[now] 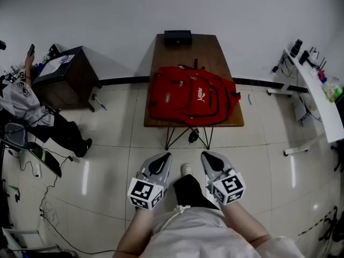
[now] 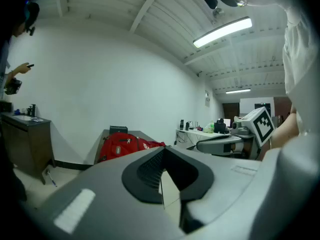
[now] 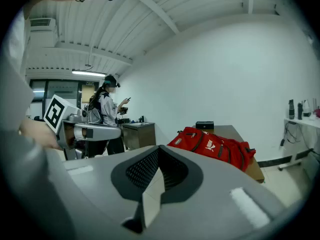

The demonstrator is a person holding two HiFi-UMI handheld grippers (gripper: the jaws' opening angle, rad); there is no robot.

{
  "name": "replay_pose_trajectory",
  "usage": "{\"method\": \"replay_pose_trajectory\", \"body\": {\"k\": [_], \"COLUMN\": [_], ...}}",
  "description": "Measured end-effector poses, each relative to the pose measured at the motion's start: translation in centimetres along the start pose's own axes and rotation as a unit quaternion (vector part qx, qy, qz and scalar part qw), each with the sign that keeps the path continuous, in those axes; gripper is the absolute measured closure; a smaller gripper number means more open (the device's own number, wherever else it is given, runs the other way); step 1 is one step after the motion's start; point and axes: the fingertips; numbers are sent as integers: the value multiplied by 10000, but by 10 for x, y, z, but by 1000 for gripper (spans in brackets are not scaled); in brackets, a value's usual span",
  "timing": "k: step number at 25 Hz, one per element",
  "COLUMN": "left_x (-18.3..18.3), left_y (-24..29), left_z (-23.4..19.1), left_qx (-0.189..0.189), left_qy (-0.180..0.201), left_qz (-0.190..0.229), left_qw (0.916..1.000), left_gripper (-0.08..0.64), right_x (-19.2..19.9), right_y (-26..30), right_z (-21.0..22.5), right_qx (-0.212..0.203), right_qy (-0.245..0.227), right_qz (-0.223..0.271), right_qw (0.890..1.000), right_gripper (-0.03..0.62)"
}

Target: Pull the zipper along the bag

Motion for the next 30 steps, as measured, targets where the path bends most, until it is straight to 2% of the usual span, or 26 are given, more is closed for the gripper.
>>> {"method": "replay_pose_trajectory", "body": {"k": [4, 7, 13, 17, 22, 26, 29, 30], "left_x": [-11, -21, -37, -48, -49, -38, -32, -30], "left_y": [42, 87, 177, 229, 277, 303, 324, 331], "left_z": [-28, -50, -92, -122, -152, -169, -183, -187], "left_qx": [1, 18, 135, 106, 8, 78, 123, 140], "left_qy": [-32, -48, -86, -52, 18, 50, 66, 59], "left_qz": [-75, -113, -296, -255, -344, -612, -781, -830], "left_qw": [10000, 9999, 9994, 9996, 9994, 9981, 9968, 9964], "left_gripper": [552, 552, 552, 552, 552, 552, 552, 552], "right_x": [-9, -17, -41, -52, -64, -58, -49, -46], "right_y": [39, 77, 140, 181, 219, 246, 269, 277], "right_z": [33, 65, 141, 180, 207, 223, 242, 248], "right_qx": [-50, -171, -150, -354, -656, -863, -919, -941], "right_qy": [178, 192, 133, -177, -657, -1247, -1410, -1446], "right_qz": [-25, -50, 34, 77, 157, -120, -348, -409], "right_qw": [9998, 9997, 9998, 9992, 9956, 9884, 9851, 9842], "right_gripper": [587, 586, 586, 586, 586, 586, 583, 551]}}
Point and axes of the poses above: the fingertips, and each gripper's own axes: y forward along the fingers, z to its right, x out of its underside, and after that the axes turned 3 degrees about -y, right-handed
